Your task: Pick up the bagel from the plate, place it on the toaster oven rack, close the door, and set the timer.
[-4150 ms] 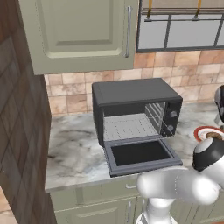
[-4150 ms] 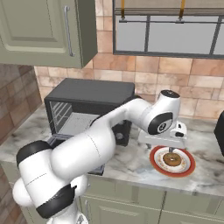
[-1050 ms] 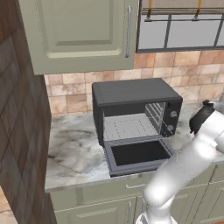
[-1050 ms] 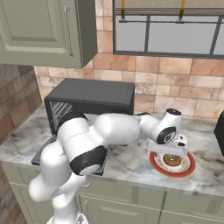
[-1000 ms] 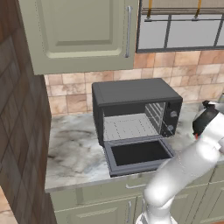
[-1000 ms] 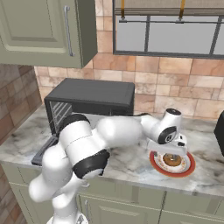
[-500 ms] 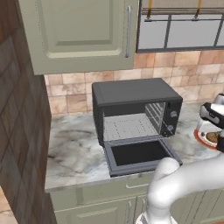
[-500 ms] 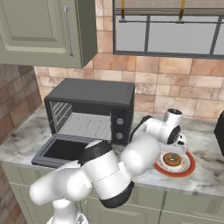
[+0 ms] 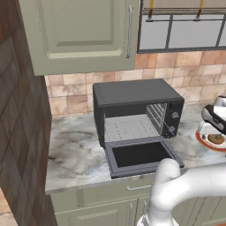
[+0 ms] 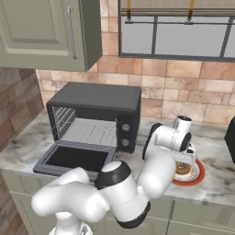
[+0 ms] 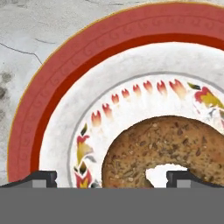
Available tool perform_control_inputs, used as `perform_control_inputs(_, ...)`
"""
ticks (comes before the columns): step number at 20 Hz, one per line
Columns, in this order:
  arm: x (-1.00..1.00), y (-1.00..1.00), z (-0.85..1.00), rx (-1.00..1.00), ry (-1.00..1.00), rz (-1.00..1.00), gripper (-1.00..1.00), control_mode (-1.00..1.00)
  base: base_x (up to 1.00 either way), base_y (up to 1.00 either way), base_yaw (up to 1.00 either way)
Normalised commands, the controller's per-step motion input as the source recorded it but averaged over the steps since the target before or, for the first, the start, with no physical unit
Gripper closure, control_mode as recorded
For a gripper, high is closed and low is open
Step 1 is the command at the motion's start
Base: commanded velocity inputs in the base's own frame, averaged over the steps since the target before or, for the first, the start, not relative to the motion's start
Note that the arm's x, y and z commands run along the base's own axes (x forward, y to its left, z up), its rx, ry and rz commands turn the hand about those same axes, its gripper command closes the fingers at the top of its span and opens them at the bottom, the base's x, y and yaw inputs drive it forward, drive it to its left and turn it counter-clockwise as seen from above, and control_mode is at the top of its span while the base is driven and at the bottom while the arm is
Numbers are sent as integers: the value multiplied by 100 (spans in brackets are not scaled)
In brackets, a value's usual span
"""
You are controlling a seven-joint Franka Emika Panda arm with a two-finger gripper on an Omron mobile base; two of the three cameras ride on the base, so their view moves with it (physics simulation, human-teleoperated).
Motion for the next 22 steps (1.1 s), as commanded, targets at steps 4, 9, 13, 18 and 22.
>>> perform_control_inputs(4,0,0,-27,0,5,0,-100,-100,0,0,0)
perform_control_inputs(9,0,0,-46,1,8,0,-100,-100,0,0,0)
perform_control_inputs(13,0,0,-39,1,7,0,100,-100,0,0,0)
perform_control_inputs(18,-2,-11,-49,2,10,0,100,-100,0,0,0)
perform_control_inputs(22,-16,-2,-11,4,1,0,100,-100,0,0,0)
